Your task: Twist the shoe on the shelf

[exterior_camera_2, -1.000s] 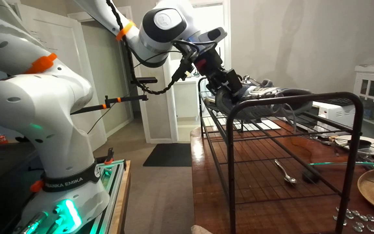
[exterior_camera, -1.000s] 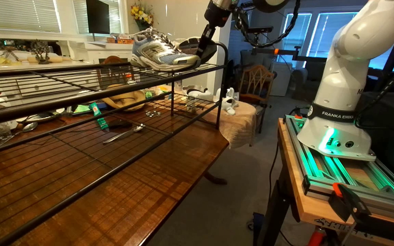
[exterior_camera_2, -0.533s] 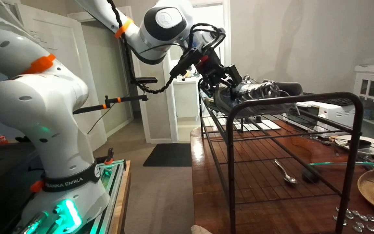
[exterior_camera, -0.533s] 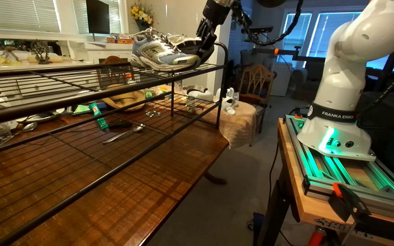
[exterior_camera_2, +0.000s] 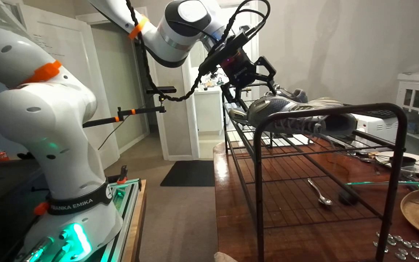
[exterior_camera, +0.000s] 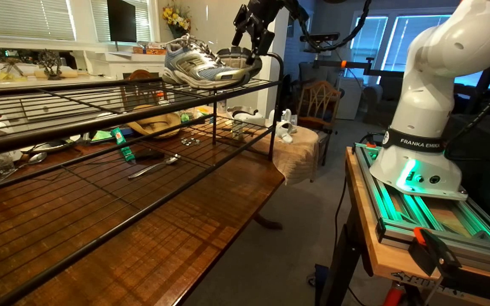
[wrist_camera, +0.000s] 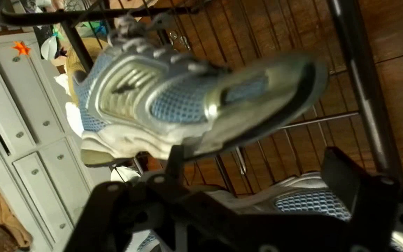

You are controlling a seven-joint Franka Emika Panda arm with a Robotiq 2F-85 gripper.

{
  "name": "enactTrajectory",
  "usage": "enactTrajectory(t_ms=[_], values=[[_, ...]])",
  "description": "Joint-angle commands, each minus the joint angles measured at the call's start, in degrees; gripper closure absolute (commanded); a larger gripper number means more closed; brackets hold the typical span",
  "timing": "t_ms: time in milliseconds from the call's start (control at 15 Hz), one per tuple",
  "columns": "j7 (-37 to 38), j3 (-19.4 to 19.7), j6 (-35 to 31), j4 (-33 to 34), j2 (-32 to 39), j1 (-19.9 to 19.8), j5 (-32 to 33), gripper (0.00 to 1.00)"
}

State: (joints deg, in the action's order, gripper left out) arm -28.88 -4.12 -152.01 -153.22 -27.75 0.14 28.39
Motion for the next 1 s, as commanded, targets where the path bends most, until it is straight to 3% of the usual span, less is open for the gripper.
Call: enactTrajectory(t_ms=[0, 200, 467, 933], values=[[-2.72, 1.44, -2.15, 1.57, 2.36, 1.11, 2.58, 0.0], [0.12, 0.62, -1.36, 2.52, 2.51, -0.53, 3.59, 0.0], [11.65, -0.88, 2.76, 5.97, 2.7, -4.56, 2.26, 0.0], [27.74, -1.31, 11.29, 7.97, 4.07, -5.77, -1.35, 0.0]])
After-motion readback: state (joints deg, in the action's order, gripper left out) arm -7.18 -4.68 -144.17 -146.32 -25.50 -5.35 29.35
